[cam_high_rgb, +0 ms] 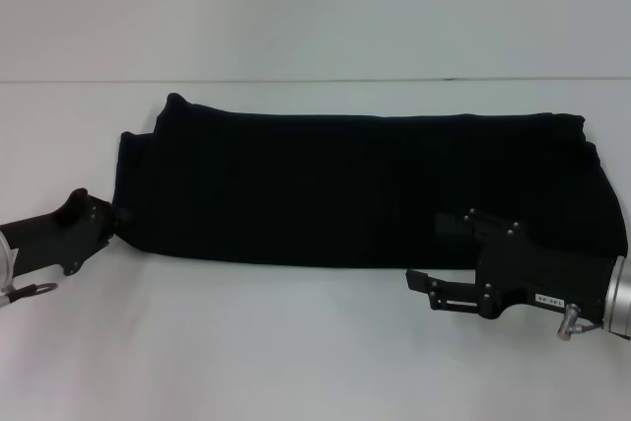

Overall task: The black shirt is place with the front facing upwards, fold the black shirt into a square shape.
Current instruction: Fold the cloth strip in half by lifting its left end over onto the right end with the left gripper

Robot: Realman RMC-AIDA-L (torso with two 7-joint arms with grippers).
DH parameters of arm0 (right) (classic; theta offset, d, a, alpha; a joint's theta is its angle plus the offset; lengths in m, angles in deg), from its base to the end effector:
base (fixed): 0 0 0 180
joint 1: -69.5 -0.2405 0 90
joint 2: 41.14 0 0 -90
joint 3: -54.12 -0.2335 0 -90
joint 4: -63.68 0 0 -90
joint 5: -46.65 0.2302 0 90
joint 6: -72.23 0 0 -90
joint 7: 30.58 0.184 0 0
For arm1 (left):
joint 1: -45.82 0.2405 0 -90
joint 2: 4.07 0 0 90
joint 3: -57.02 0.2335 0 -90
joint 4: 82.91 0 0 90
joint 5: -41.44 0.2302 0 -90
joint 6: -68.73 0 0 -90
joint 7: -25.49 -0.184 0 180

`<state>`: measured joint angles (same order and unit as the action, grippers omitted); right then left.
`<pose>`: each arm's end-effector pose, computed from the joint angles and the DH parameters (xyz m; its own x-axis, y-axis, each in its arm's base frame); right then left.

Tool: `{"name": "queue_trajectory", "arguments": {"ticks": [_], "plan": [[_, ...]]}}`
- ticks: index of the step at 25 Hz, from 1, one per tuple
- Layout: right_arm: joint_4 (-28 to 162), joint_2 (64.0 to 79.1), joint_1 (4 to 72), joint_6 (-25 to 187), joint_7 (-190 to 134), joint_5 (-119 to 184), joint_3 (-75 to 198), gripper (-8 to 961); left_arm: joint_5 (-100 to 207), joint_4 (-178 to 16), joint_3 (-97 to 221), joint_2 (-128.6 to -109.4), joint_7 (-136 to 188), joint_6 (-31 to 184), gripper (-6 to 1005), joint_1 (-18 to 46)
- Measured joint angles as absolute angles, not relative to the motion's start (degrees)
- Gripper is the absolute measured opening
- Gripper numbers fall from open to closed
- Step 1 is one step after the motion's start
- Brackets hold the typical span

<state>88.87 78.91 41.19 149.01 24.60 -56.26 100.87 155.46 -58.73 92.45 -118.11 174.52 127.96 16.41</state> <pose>0.2624 0.3432 -0.0712 0.8541 -0.1632 -0.4938 -0.3546 -0.8774 -0.3233 -0.3550 0.3845 -0.0072 -0.4432 0.6655 0.6005 0.8964 0.3360 0.2892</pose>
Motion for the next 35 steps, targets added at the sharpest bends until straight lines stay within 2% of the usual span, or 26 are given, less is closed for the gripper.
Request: {"name": "queue_trajectory", "arguments": {"ticks": [6,24,31,35], "plan": [[88.7,78.92,40.9,148.5,24.6,-56.3,100.9,925,154.9,-58.4,90.4,-117.93,172.7,128.0,28,17.1],[88.5,78.84,41.3,147.1,25.0,-56.2,100.6,925,155.6,-53.4,76.2,-113.94,168.7,128.3,28,24.9],[88.3,78.82,41.9,147.0,25.0,-56.2,100.4,925,154.8,-53.1,74.6,-113.46,167.9,129.8,28,24.8],[88.2,78.76,42.6,146.9,25.0,-56.2,100.0,924,150.0,-53.1,74.6,-113.46,166.4,135.1,29,22.1]]}}
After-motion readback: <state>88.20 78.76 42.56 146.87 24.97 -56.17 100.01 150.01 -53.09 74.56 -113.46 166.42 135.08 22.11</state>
